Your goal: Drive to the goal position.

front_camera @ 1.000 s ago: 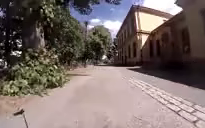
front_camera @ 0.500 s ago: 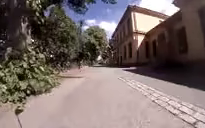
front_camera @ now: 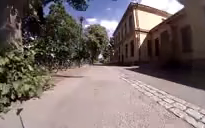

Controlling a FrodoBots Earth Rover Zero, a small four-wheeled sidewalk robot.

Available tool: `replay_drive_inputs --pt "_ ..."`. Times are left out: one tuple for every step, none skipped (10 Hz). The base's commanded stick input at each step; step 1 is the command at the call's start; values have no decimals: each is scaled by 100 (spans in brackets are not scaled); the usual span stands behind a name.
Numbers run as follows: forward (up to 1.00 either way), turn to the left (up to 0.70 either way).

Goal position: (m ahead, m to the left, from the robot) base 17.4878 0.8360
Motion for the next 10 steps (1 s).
replay_drive_inputs --pt "85 0" --pt "85 0" --pt "85 0" --pt "85 0" --pt "85 0" --pt "85 0" --pt "85 0" --pt "85 0" --pt "85 0" --pt "85 0"
